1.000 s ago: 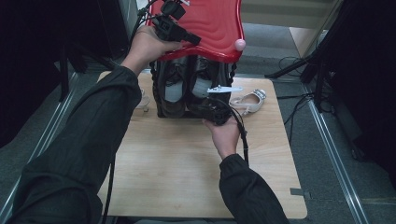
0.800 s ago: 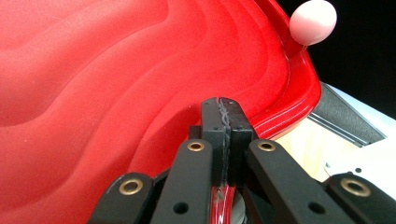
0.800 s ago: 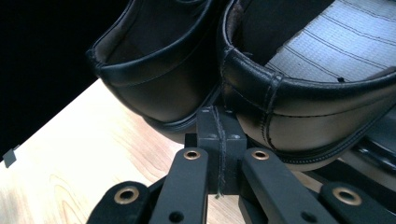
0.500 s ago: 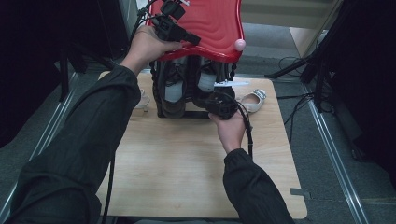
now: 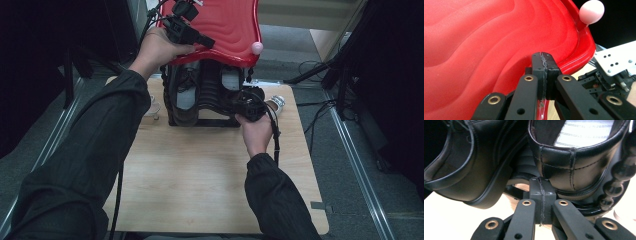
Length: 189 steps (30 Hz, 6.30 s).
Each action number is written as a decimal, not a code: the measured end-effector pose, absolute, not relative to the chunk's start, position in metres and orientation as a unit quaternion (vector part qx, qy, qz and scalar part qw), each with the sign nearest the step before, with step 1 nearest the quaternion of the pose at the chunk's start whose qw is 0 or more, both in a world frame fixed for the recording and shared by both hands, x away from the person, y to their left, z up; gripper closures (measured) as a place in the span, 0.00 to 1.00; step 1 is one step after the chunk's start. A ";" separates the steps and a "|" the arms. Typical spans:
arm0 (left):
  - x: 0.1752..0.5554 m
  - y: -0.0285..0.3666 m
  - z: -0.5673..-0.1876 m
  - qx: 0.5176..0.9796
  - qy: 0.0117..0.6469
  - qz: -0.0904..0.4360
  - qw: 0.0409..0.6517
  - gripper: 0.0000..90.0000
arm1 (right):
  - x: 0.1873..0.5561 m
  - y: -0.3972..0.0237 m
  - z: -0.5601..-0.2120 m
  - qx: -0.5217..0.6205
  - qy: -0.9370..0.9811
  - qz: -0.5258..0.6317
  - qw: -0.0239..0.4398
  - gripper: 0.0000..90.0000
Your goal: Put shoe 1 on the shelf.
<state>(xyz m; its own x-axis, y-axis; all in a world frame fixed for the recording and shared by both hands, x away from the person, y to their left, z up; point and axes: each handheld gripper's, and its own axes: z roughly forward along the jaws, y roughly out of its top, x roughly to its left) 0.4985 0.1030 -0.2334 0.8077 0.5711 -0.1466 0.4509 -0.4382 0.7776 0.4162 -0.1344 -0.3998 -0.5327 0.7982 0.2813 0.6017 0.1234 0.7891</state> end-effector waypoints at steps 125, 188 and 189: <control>0.491 0.108 -0.232 0.830 0.322 0.073 0.449 0.80 | 0.414 -0.038 -0.408 0.374 0.797 0.473 0.004 0.73; 0.354 0.187 -0.365 0.828 0.337 0.007 0.449 0.46 | 0.316 -0.144 -0.452 0.306 0.828 0.470 0.007 0.44; 0.353 0.187 -0.368 0.828 0.338 0.006 0.448 0.46 | 0.316 -0.146 -0.453 0.308 0.827 0.470 0.008 0.44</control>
<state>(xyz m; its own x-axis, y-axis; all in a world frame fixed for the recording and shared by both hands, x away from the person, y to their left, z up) 0.3533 0.1875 -0.3679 0.7715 0.5653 -0.2920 0.5539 -0.3710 0.7453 0.3162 -0.1459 -0.4528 -0.8099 0.5173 0.2765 0.5020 0.3674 0.7829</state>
